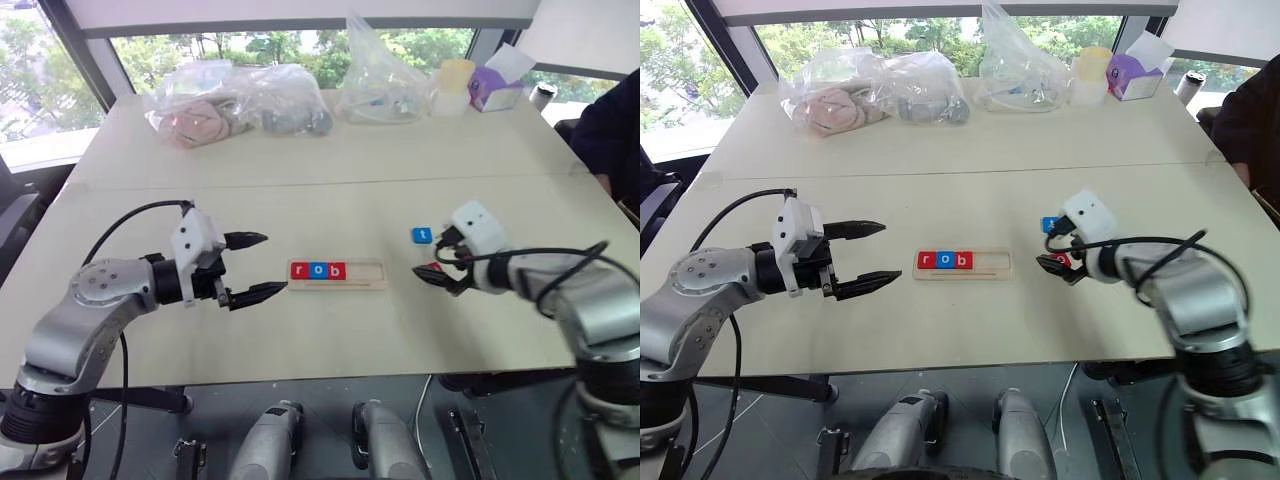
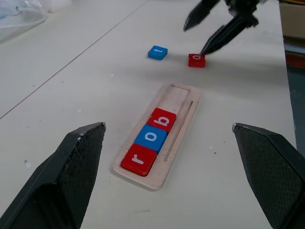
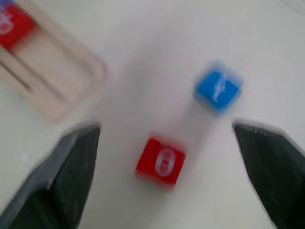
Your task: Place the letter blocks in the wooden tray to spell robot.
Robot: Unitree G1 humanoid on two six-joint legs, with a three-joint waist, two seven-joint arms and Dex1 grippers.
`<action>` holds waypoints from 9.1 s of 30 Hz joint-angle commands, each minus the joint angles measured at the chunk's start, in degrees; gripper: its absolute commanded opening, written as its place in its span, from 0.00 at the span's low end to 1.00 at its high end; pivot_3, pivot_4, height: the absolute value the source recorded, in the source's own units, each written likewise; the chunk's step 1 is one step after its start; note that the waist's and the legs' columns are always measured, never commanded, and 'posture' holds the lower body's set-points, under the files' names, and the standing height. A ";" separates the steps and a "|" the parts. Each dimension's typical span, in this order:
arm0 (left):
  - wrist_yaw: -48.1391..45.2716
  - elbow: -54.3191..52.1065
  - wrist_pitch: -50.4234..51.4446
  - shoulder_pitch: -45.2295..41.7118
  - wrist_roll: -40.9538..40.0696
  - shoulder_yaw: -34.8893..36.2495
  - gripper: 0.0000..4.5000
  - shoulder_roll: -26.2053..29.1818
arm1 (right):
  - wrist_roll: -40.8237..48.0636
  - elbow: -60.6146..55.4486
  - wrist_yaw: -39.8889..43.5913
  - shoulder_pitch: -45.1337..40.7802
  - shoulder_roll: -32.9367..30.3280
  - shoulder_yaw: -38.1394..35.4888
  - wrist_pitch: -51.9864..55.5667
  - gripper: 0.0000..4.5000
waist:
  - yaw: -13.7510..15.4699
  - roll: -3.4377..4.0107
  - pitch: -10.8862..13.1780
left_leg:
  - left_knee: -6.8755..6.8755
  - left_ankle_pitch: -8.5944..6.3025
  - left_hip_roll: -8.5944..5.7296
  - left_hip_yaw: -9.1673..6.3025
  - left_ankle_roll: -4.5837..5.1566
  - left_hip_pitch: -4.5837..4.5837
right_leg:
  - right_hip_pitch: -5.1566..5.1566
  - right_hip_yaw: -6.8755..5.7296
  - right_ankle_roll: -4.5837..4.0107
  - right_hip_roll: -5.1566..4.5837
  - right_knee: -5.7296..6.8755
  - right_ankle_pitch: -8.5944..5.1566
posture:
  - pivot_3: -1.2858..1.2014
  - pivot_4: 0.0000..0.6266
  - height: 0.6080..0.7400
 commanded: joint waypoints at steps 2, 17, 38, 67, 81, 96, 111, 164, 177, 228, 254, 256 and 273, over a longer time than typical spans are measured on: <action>-0.49 -0.04 -1.37 -1.32 0.74 0.11 1.00 0.39 | -4.72 18.34 16.49 -0.95 -3.62 3.28 -34.36 1.00 | -0.09 -0.01 0.01 | 0.00 0.00 0.00 0.05 0.01 0.03 | 0.01 0.00 0.01 -0.01 0.00 0.01 | 0.52 0.24 0.92; 1.08 -2.09 -1.06 0.26 0.89 1.55 1.00 0.48 | -18.24 62.68 30.94 -20.72 3.02 13.28 -68.72 1.00 | 0.13 0.01 0.03 | 0.00 0.00 0.02 0.16 -0.01 0.14 | 0.03 0.16 -0.24 0.01 0.06 0.18 | 0.52 0.24 0.92; 1.87 -3.13 -0.24 1.02 0.55 2.64 1.00 0.94 | -19.49 67.54 35.84 -24.29 7.40 13.03 -69.28 1.00 | -0.07 0.00 0.02 | 0.00 0.00 0.02 0.16 -0.03 0.25 | 0.06 0.21 -0.25 0.04 0.12 0.19 | 0.52 0.24 0.92; 2.37 -3.89 -0.18 1.99 0.23 3.10 1.00 1.26 | -17.55 44.27 33.18 -24.25 17.37 14.86 -50.23 0.25 | 0.08 0.01 0.02 | -0.08 -0.02 0.13 0.37 -0.07 0.54 | 0.17 0.39 -0.29 0.09 0.18 0.23 | 0.52 0.24 0.92; 2.56 -5.19 0.03 3.21 -0.71 3.81 1.00 2.02 | -19.22 42.83 30.29 -23.63 19.93 18.25 -49.66 0.25 | -0.03 0.01 0.02 | -0.10 -0.01 0.12 0.45 -0.06 0.54 | 0.13 0.43 -0.29 0.09 0.18 0.23 | 0.52 0.24 0.92; 2.69 -5.15 0.03 3.04 -0.92 3.53 1.00 2.19 | -19.29 42.56 29.07 -23.48 20.95 18.82 -49.24 0.37 | -0.03 0.01 0.02 | -0.11 -0.01 0.13 0.48 -0.06 0.54 | 0.12 0.45 -0.29 0.10 0.18 0.23 | 0.52 0.24 0.92; 3.50 -5.28 0.27 2.98 -1.16 3.23 1.00 1.89 | -17.10 41.35 23.84 -25.63 20.59 14.15 -46.67 0.99 | -0.02 0.01 0.02 | -0.11 -0.02 0.13 0.51 -0.07 0.54 | 0.10 0.50 -0.29 0.10 0.18 0.23 | 0.52 0.24 0.92; 2.60 -3.91 -0.25 1.10 -0.75 2.14 1.00 1.85 | -22.25 47.00 16.25 -23.18 17.46 14.52 -53.69 0.99 | -0.08 0.00 0.02 | -0.12 -0.02 0.19 0.68 -0.04 0.54 | 0.08 0.61 -0.30 0.13 0.17 0.23 | 0.52 0.24 0.92; 2.74 -4.29 0.05 1.41 -0.91 2.47 1.00 1.87 | -22.67 46.23 16.25 -22.30 20.17 15.14 -54.72 0.99 | -0.05 0.00 0.02 | -0.12 -0.02 0.20 0.69 -0.03 0.54 | 0.08 0.63 -0.30 0.15 0.17 0.23 | 0.52 0.24 0.92; 2.22 -2.35 -1.43 -0.01 0.66 0.91 1.00 0.48 | -14.98 20.47 -38.41 -10.17 38.92 -9.28 4.97 0.99 | -0.16 -0.01 -0.01 | -0.16 -0.02 0.43 0.83 -0.02 0.55 | -0.01 0.76 -0.45 0.37 0.17 0.31 | 0.52 0.24 0.92; 1.40 -2.09 -1.83 0.85 0.87 0.52 1.00 -0.19 | -10.46 -19.28 -42.45 2.20 42.92 -9.60 40.82 0.26 | -0.09 0.00 -0.02 | -0.25 -0.08 0.67 0.90 -0.11 0.61 | -0.02 0.75 -0.55 0.48 0.07 0.15 | 0.52 0.24 0.92; 1.27 -2.00 -1.88 0.79 0.94 0.47 1.00 -0.20 | -10.94 -18.69 -43.35 1.72 43.26 -9.57 40.80 0.26 | -0.05 0.00 -0.02 | -0.27 -0.08 0.66 0.93 -0.12 0.61 | -0.02 0.75 -0.55 0.47 0.04 0.16 | 0.52 0.24 0.92; 1.44 -1.94 -1.60 0.04 1.57 0.41 1.00 -0.77 | -2.13 -12.28 -26.73 -3.58 24.00 -0.89 30.14 0.99 | 0.03 0.01 0.01 | -0.41 -0.03 0.66 1.00 -0.04 0.59 | -0.06 0.75 -0.54 0.45 -0.04 0.15 | 0.52 0.24 0.92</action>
